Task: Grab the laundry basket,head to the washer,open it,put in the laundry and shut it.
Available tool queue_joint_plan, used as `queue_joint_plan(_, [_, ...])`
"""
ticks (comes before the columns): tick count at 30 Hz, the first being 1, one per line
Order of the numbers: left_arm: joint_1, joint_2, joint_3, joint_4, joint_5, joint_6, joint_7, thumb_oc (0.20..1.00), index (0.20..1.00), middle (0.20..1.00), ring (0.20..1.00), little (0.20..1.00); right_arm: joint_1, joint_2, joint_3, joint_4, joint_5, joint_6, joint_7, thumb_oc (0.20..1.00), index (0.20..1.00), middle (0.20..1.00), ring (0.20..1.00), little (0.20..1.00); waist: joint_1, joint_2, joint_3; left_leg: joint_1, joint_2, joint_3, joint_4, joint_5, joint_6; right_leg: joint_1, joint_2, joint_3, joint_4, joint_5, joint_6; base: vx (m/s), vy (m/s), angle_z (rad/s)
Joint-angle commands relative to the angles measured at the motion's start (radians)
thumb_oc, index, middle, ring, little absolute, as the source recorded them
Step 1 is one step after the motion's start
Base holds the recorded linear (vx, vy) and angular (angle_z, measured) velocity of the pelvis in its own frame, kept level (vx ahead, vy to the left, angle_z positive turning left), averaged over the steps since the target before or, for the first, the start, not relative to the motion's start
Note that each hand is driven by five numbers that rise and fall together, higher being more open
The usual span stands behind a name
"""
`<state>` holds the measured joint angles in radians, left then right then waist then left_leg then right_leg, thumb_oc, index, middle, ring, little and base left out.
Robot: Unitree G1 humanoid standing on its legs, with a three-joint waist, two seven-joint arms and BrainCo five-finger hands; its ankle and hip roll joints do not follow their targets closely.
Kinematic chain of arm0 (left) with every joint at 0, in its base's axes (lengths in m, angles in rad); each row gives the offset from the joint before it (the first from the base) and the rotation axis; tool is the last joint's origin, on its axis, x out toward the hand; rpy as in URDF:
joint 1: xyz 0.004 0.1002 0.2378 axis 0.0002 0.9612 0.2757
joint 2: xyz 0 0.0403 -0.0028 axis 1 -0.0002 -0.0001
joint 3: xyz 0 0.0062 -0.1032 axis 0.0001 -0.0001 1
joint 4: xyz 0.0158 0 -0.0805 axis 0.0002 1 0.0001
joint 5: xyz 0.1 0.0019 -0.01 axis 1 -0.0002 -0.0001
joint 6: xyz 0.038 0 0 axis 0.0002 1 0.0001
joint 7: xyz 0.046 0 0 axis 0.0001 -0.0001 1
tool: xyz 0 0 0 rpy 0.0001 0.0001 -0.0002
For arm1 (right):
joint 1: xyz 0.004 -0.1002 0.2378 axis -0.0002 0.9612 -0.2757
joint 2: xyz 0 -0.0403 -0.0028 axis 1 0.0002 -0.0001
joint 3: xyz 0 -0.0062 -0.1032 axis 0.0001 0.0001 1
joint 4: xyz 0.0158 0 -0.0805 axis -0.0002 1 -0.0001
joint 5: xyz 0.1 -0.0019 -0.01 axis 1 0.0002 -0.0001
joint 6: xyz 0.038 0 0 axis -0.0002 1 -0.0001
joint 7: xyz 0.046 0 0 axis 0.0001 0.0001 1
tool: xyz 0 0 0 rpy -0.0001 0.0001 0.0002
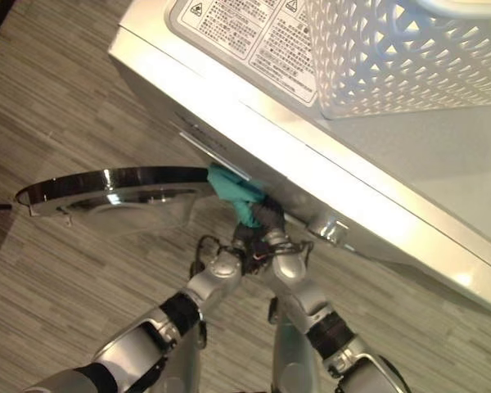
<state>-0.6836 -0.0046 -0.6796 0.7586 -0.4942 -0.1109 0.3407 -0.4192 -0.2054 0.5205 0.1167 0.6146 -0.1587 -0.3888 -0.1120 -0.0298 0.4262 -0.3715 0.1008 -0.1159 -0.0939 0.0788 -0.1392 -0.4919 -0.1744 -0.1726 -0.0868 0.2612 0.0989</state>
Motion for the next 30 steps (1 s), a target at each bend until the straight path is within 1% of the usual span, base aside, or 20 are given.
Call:
queue_joint_plan(1, [-0.045, -0.088, -0.032, 0.063, 0.081, -0.059, -0.001, 0.200, 0.200, 0.200, 0.200, 0.200, -0.233, 0.013, -0.226, -0.041, 0.017, -0.190, -0.031, 0.200, 0.200, 0.200, 0.200, 0.200, -0.016, 0.015, -0.060, 0.068, 0.047, 0.093, 0.007, -0.064, -0.003, -0.001, -0.058, 0.085, 0.044, -0.107, 0.094, 0.00, 0.000, 0.00])
queue_joint_plan(4, [-0.040, -0.076, -0.032, 0.065, 0.097, -0.071, 0.002, 0.200, 0.200, 0.200, 0.200, 0.200, -0.236, 0.010, -0.222, -0.040, 0.005, -0.192, -0.031, 0.200, 0.200, 0.200, 0.200, 0.200, -0.016, 0.015, -0.061, 0.064, 0.049, 0.092, 0.007, -0.062, -0.005, -0.007, -0.057, 0.086, 0.046, -0.107, 0.095, 0.00, 0.000, 0.00])
queue_joint_plan(5, [-0.040, -0.068, -0.028, 0.064, 0.106, -0.076, 0.003, 0.200, 0.200, 0.200, 0.200, 0.200, -0.238, 0.007, -0.219, -0.038, -0.011, -0.190, -0.032, 0.219, 0.219, 0.219, 0.219, 0.219, -0.015, 0.016, -0.062, 0.061, 0.049, 0.092, 0.007, -0.061, -0.006, -0.009, -0.057, 0.084, 0.046, -0.106, 0.096, 0.00, 0.000, 0.00])
queue_joint_plan(6, [-0.040, -0.063, -0.024, 0.064, 0.111, -0.082, 0.005, 0.200, 0.200, 0.200, 0.200, 0.200, -0.238, 0.003, -0.217, -0.038, -0.023, -0.188, -0.032, 0.473, 0.473, 0.473, 0.473, 0.473, -0.015, 0.017, -0.064, 0.058, 0.049, 0.091, 0.007, -0.060, -0.006, -0.011, -0.057, 0.085, 0.046, -0.106, 0.096, 0.00, 0.000, 0.00])
queue_joint_plan(7, [-0.040, -0.061, -0.022, 0.064, 0.114, -0.086, 0.006, 0.200, 0.200, 0.200, 0.200, 0.200, -0.237, 0.002, -0.217, -0.039, -0.027, -0.189, -0.029, 1.000, 1.000, 1.000, 1.000, 1.000, -0.016, 0.017, -0.066, 0.055, 0.050, 0.092, 0.007, -0.058, -0.007, -0.012, -0.057, 0.084, 0.046, -0.106, 0.096, 0.00, 0.000, 0.00])
queue_joint_plan(12, [-0.043, -0.047, -0.004, 0.065, 0.139, -0.100, 0.009, 0.200, 0.200, 0.200, 0.200, 0.200, -0.211, -0.019, -0.204, -0.035, -0.061, -0.179, -0.003, 1.000, 1.000, 1.000, 1.000, 1.000, -0.021, 0.017, -0.072, 0.047, 0.049, 0.093, 0.007, -0.056, -0.009, -0.019, -0.057, 0.082, 0.048, -0.105, 0.097, 0.00, 0.000, 0.00])
queue_joint_plan(13, [-0.045, -0.048, 0.013, 0.069, 0.150, -0.107, 0.012, 0.200, 0.200, 0.200, 0.200, 0.200, -0.153, -0.034, -0.202, -0.050, -0.059, -0.189, 0.043, 1.000, 1.000, 1.000, 1.000, 1.000, -0.028, 0.016, -0.073, 0.049, 0.049, 0.097, 0.007, -0.057, -0.009, -0.019, -0.058, 0.080, 0.051, -0.106, 0.098, 0.00, 0.000, 0.00])
queue_joint_plan(16, [-0.045, -0.052, 0.019, 0.072, 0.146, -0.110, 0.010, 0.200, 0.200, 0.200, 0.200, 0.200, -0.129, -0.035, -0.197, -0.052, -0.032, -0.198, 0.072, 1.000, 1.000, 1.000, 1.000, 1.000, -0.031, 0.017, -0.074, 0.049, 0.050, 0.097, 0.007, -0.056, -0.009, -0.019, -0.058, 0.079, 0.054, -0.107, 0.098, 0.00, 0.000, 0.00])
queue_joint_plan(18, [-0.047, -0.064, 0.040, 0.097, 0.116, -0.114, -0.008, 0.200, 0.200, 0.200, 0.200, 0.200, -0.052, -0.017, -0.184, -0.037, 0.172, -0.226, 0.230, 1.000, 1.000, 1.000, 1.000, 1.000, -0.038, 0.019, -0.069, 0.055, 0.053, 0.097, 0.007, -0.056, -0.011, -0.017, -0.057, 0.080, 0.061, -0.110, 0.099, 0.00, 0.000, 0.00])
queue_joint_plan(19, [-0.053, -0.065, 0.049, 0.106, 0.112, -0.114, -0.018, 0.200, 0.200, 0.200, 0.200, 0.200, -0.032, -0.007, -0.178, -0.022, 0.256, -0.233, 0.291, 1.000, 1.000, 1.000, 1.000, 1.000, -0.042, 0.017, -0.071, 0.050, 0.050, 0.097, 0.007, -0.051, -0.012, -0.021, -0.059, 0.081, 0.063, -0.108, 0.100, 0.00, 0.000, 0.00])
queue_joint_plan(21, [-0.061, -0.070, 0.059, 0.129, 0.117, -0.116, -0.034, 0.200, 0.200, 0.200, 0.200, 0.200, 0.013, -0.002, -0.166, -0.003, 0.393, -0.225, 0.402, 1.000, 1.000, 1.000, 1.000, 1.000, -0.047, 0.017, -0.068, 0.048, 0.050, 0.097, 0.007, -0.049, -0.016, -0.023, -0.059, 0.082, 0.065, -0.110, 0.101, 0.00, 0.000, 0.00])
queue_joint_plan(23, [-0.075, -0.070, 0.070, 0.147, 0.129, -0.113, -0.047, 0.200, 0.200, 0.200, 0.200, 0.200, 0.064, -0.010, -0.149, 0.014, 0.504, -0.194, 0.494, 1.000, 1.000, 1.000, 1.000, 1.000, -0.054, 0.016, -0.065, 0.047, 0.050, 0.097, 0.007, -0.047, -0.019, -0.026, -0.060, 0.082, 0.069, -0.109, 0.102, 0.00, 0.000, 0.00])
queue_joint_plan(24, [-0.082, -0.067, 0.076, 0.154, 0.132, -0.114, -0.052, 0.200, 0.200, 0.200, 0.200, 0.200, 0.097, -0.018, -0.142, 0.018, 0.543, -0.176, 0.535, 1.000, 1.000, 1.000, 1.000, 1.000, -0.058, 0.016, -0.062, 0.046, 0.050, 0.098, 0.007, -0.047, -0.021, -0.027, -0.061, 0.083, 0.069, -0.110, 0.103, 0.00, 0.000, 0.00])
queue_joint_plan(25, [-0.082, -0.067, 0.076, 0.154, 0.132, -0.114, -0.053, 0.200, 0.200, 0.200, 0.200, 0.200, 0.097, -0.018, -0.142, 0.018, 0.544, -0.176, 0.536, 1.000, 1.000, 1.000, 1.000, 1.000, -0.058, 0.016, -0.063, 0.045, 0.050, 0.098, 0.007, -0.047, -0.021, -0.027, -0.061, 0.082, 0.069, -0.110, 0.103, 0.00, 0.000, 0.00])
queue_joint_plan(26, [-0.087, -0.057, 0.088, 0.153, 0.128, -0.118, -0.065, 0.200, 0.200, 0.200, 0.200, 0.200, 0.153, -0.045, -0.128, 0.051, 0.571, -0.153, 0.574, 1.000, 1.000, 1.000, 1.000, 1.000, -0.064, 0.016, -0.059, 0.044, 0.049, 0.100, 0.007, -0.045, -0.022, -0.030, -0.062, 0.082, 0.072, -0.109, 0.104, 0.00, 0.000, 0.00])
queue_joint_plan(27, [-0.089, -0.052, 0.092, 0.151, 0.128, -0.121, -0.070, 0.200, 0.200, 0.200, 0.200, 0.200, 0.178, -0.062, -0.124, 0.071, 0.560, -0.139, 0.584, 1.000, 1.000, 1.000, 1.000, 1.000, -0.067, 0.016, -0.057, 0.044, 0.048, 0.101, 0.007, -0.045, -0.023, -0.030, -0.063, 0.081, 0.073, -0.108, 0.105, 0.00, 0.000, 0.00])
queue_joint_plan(28, [-0.089, -0.052, 0.092, 0.151, 0.128, -0.121, -0.070, 0.200, 0.200, 0.200, 0.200, 0.200, 0.178, -0.063, -0.124, 0.071, 0.560, -0.139, 0.584, 1.000, 1.000, 1.000, 1.000, 1.000, -0.067, 0.016, -0.057, 0.045, 0.048, 0.101, 0.007, -0.045, -0.023, -0.029, -0.063, 0.081, 0.073, -0.108, 0.105, 0.00, 0.000, 0.00])
queue_joint_plan(30, [-0.080, -0.032, 0.100, 0.131, 0.133, -0.129, -0.079, 0.200, 0.200, 0.200, 0.200, 0.200, 0.239, -0.102, -0.128, 0.137, 0.519, -0.104, 0.596, 1.000, 1.000, 1.000, 1.000, 1.000, -0.074, 0.016, -0.052, 0.044, 0.046, 0.103, 0.007, -0.044, -0.023, -0.031, -0.065, 0.081, 0.074, -0.107, 0.106, 0.00, 0.000, 0.00])
